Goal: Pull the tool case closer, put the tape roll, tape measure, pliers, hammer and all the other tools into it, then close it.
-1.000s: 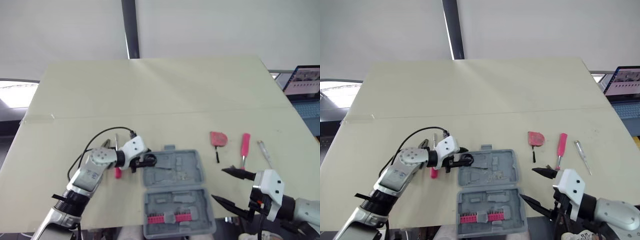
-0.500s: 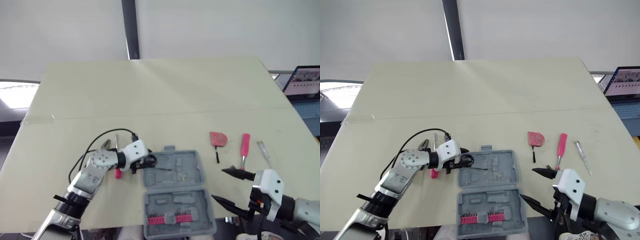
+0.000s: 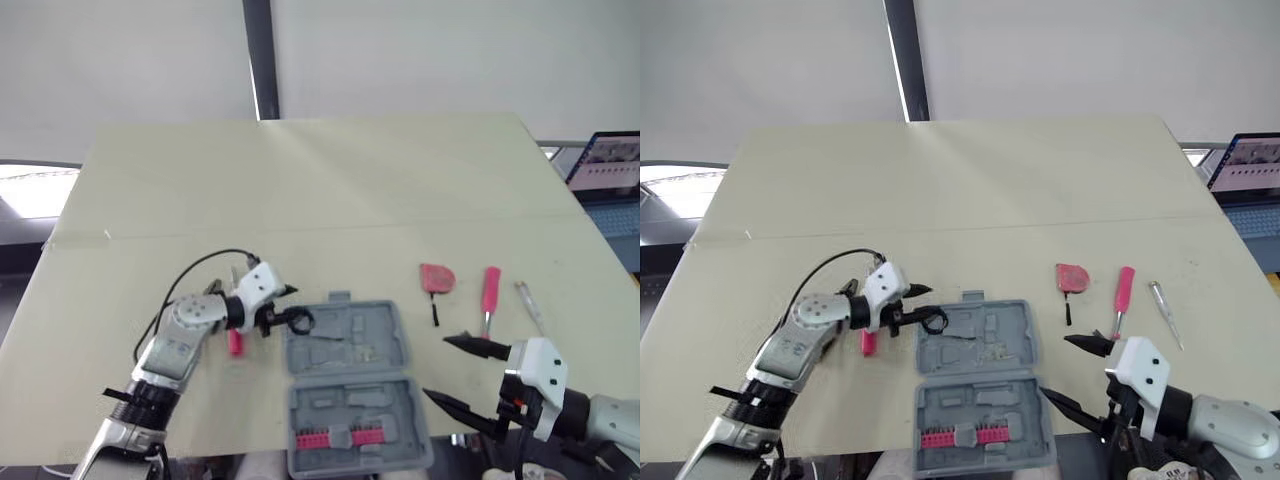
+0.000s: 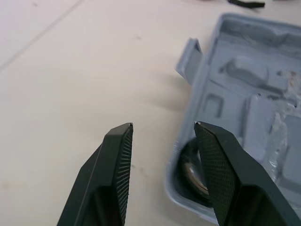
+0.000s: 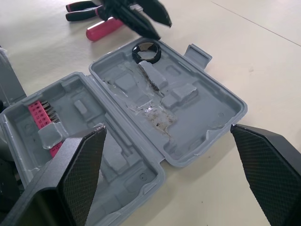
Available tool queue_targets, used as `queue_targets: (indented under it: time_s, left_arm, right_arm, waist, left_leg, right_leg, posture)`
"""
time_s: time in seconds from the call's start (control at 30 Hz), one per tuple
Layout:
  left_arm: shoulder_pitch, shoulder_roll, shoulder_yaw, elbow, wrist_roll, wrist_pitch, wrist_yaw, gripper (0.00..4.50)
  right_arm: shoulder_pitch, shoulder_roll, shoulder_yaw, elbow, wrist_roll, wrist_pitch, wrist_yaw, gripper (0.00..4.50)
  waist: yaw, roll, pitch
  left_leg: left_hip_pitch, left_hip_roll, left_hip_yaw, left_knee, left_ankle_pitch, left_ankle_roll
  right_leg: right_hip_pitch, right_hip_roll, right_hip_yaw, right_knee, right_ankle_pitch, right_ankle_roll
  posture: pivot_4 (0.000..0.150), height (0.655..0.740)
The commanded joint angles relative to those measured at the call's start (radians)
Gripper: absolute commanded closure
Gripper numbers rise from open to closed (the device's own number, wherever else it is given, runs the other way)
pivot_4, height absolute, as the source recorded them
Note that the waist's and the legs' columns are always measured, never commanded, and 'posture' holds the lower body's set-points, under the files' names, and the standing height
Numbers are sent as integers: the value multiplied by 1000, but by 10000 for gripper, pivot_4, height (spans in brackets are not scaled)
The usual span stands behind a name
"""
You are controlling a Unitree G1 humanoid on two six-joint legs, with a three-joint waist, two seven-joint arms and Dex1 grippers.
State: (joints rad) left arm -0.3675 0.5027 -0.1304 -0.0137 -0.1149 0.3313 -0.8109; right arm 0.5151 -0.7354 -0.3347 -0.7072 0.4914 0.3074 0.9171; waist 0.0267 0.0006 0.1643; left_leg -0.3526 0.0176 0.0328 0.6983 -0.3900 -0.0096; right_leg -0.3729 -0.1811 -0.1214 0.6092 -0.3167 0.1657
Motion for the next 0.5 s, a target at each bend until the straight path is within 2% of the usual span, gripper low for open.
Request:
queue_targets:
  time_s: [0.03,0.17,0.3,0.4,0.5]
  left_arm:
    - [-15,41,51,-112,-62,46,-36,22564]
    - [32,86,140,-242,-171,141,-59,22564]
    - [163,176,230,-367,-323,286,-127,22564]
    - [375,241,326,-460,-362,276,-171,14772]
    - [505,247,400,-522,-416,287,-166,107]
  right_arm:
    - [-10,-5,-23,-8,4,-6,-6,0]
    - [-24,-7,-23,9,6,-8,1,0]
    - [-39,-10,-16,29,5,-8,5,0]
    - [-34,-7,-7,49,1,-20,13,0]
    - [-29,-4,-4,63,0,-27,17,0]
  waist:
    - [-1,0,0]
    - [-4,0,0]
    - [-6,1,0]
    - [-5,1,1]
    - [0,1,1]
  left_leg:
    - [0,0,0,0,0,0]
    - [0,0,0,0,0,0]
    - [0,0,0,-1,0,0]
    - [0,0,0,-1,0,0]
    - [0,1,0,-2,0,0]
  right_leg:
    - [0,0,0,0,0,0]
    - [0,0,0,-1,0,0]
    - [0,0,0,-1,0,0]
    - [0,0,0,-2,0,0]
    - [0,0,1,-2,0,0]
  posture:
    - [1500,7373]
    - [1500,7373]
    - [1500,7373]
    - [1500,7373]
    - [1500,7373]
